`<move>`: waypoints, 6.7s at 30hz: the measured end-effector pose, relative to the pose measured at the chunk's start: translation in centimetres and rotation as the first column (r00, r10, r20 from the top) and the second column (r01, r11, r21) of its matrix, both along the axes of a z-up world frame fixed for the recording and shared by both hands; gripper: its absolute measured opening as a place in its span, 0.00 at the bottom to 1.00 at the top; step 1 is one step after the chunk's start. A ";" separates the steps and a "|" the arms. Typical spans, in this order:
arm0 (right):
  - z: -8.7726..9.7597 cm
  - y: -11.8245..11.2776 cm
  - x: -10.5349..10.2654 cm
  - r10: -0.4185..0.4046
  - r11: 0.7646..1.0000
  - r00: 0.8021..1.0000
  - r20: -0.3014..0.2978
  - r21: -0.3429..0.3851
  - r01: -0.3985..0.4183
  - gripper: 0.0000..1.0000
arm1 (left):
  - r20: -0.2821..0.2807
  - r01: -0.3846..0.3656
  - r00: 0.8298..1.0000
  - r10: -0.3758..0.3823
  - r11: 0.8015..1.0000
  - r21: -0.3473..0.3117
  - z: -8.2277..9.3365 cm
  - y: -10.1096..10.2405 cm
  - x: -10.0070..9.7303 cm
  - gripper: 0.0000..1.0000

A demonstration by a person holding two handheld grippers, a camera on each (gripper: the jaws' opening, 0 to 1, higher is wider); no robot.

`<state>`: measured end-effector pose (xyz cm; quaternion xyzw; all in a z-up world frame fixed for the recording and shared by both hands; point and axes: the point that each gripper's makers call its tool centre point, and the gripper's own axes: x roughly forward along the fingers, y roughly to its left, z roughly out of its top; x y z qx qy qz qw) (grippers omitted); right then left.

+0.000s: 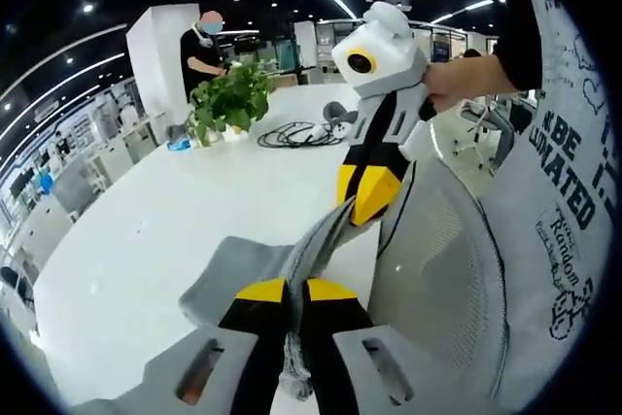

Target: Fold the towel on the table until its edges align and the towel forms a compact rectangular stack.

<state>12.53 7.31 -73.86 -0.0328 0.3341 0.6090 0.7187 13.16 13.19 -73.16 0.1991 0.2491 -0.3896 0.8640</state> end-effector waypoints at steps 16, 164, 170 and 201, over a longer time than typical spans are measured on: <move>0.7 0.9 5.1 -0.062 0.998 0.998 0.013 0.034 0.061 0.03 | -0.026 -0.028 0.999 0.027 0.999 -0.033 0.0 0.9 4.1 0.06; -17.5 3.1 23.0 -0.306 0.928 0.952 0.013 -0.220 0.301 0.15 | -0.323 -0.508 0.832 0.450 0.853 -0.120 -17.8 11.9 18.1 0.15; -17.7 3.7 24.9 -0.323 0.924 0.946 0.030 -0.208 0.322 0.15 | -0.291 -0.499 0.841 0.456 0.861 -0.093 -17.7 12.7 20.2 0.14; -13.3 3.2 25.5 -0.338 0.928 0.932 0.129 -0.118 0.353 0.21 | -0.174 -0.527 0.845 0.506 0.843 -0.109 -12.7 14.0 18.8 0.33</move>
